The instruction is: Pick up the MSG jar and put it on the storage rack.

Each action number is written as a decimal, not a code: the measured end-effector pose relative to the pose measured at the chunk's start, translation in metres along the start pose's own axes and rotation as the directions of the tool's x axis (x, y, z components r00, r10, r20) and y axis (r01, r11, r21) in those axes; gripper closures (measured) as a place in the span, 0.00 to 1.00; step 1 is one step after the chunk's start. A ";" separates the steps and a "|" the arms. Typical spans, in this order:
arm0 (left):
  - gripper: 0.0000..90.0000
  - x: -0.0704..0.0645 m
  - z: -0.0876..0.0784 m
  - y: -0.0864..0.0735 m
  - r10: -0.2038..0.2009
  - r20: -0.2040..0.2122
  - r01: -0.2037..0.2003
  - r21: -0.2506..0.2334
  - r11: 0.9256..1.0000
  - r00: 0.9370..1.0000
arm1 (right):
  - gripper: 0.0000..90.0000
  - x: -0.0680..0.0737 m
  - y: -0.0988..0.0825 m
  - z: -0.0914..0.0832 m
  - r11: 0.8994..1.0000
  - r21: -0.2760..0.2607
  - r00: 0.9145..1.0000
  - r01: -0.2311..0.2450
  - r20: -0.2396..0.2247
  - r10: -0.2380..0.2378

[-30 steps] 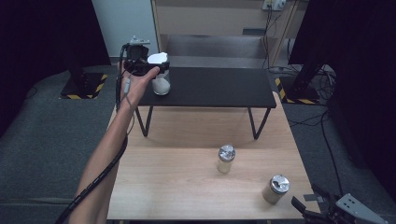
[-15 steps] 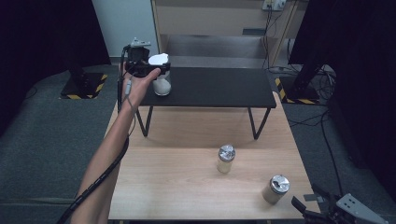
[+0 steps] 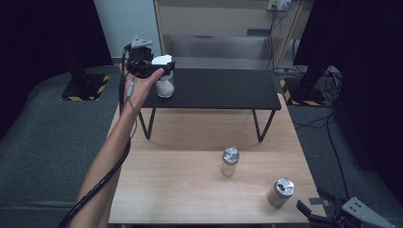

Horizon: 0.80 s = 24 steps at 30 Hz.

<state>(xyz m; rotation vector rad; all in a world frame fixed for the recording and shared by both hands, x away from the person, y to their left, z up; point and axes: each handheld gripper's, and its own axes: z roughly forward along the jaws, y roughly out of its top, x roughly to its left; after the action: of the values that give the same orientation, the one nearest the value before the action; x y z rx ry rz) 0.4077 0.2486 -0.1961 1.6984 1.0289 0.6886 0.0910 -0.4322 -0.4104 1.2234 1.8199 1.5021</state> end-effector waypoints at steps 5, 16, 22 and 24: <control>0.07 -0.001 -0.005 0.000 0.018 0.038 -0.017 -0.037 0.999 0.999 | 0.04 0.000 0.000 0.000 1.000 0.000 1.000 0.004 0.000 -0.004; 0.06 0.000 -0.034 -0.001 0.082 0.140 -0.059 -0.162 0.985 0.987 | 0.04 0.001 0.001 0.000 1.000 0.001 1.000 0.009 -0.001 -0.009; 0.06 -0.004 -0.054 -0.003 0.114 0.162 -0.079 -0.208 0.975 0.980 | 0.04 0.002 0.001 0.000 1.000 0.001 1.000 0.011 0.001 -0.011; 0.06 -0.005 -0.060 -0.005 0.119 0.177 -0.079 -0.217 0.973 0.977 | 0.04 0.002 0.001 0.000 1.000 0.001 1.000 0.011 0.000 -0.011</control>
<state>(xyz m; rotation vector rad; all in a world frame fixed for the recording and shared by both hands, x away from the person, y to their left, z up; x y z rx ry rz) 0.3548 0.2721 -0.1801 1.6046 0.7168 0.6606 0.0907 -0.4306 -0.4092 1.2117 1.8246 1.4949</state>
